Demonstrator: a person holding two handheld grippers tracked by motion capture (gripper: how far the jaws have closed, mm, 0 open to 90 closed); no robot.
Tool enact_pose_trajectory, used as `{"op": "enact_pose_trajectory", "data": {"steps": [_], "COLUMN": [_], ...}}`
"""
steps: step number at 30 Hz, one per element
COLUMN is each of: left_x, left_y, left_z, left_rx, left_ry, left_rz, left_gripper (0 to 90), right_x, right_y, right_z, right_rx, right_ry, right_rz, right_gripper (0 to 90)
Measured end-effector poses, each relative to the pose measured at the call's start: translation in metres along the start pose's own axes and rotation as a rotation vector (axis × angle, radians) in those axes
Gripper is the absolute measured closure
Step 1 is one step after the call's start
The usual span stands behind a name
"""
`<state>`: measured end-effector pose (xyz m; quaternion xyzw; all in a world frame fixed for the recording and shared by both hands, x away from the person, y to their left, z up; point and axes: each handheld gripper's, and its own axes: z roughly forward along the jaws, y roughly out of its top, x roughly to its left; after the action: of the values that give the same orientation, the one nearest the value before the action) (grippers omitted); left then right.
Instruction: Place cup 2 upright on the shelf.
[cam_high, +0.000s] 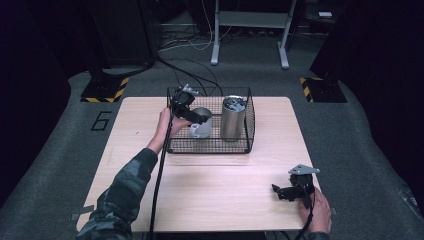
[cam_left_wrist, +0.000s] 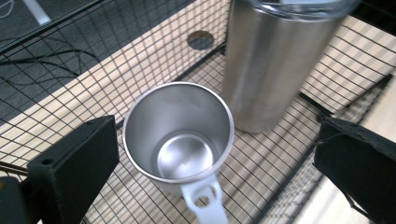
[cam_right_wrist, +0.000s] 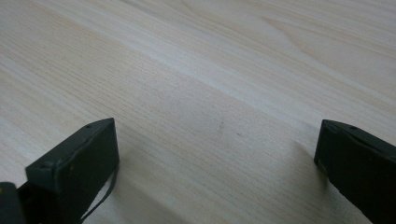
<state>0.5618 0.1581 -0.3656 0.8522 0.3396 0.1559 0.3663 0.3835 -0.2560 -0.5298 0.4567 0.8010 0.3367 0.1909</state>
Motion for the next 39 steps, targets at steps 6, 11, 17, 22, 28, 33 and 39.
{"op": "enact_pose_trajectory", "data": {"steps": [6, 11, 17, 22, 28, 33, 39], "left_x": [-0.011, -0.018, -0.026, -0.031, -0.036, -0.039, -0.040], "left_y": [-0.008, -0.019, -0.035, -0.050, -0.068, -0.084, -0.109], "left_z": [-0.018, -0.034, -0.054, -0.067, -0.083, -0.096, -0.106], "left_rx": [-0.003, -0.009, -0.027, -0.036, -0.045, -0.052, -0.037], "left_ry": [-0.003, -0.011, -0.016, 0.005, 0.024, 0.049, 0.069], "left_rz": [0.039, 0.055, 0.065, 0.095, 0.102, 0.110, 0.086], "left_gripper": [0.2, 0.1, 0.1, 0.1, 0.1, 0.1, 0.1], "right_x": [0.000, 0.000, 0.000, 0.000, 0.000, 0.000, 0.000], "right_y": [0.000, 0.000, 0.000, 0.000, 0.000, 0.000, 0.000], "right_z": [0.000, 0.000, 0.000, 0.000, 0.000, 0.000, 0.000], "right_rx": [0.000, 0.000, 0.000, 0.000, 0.000, 0.000, 0.001], "right_ry": [0.000, 0.000, 0.000, -0.001, 0.000, 0.000, 0.000], "right_rz": [0.000, 0.000, -0.001, -0.001, 0.000, 0.000, 0.000], "right_gripper": [0.0, 0.0, 0.0, 0.0, 0.0, 0.0, 0.0]}}
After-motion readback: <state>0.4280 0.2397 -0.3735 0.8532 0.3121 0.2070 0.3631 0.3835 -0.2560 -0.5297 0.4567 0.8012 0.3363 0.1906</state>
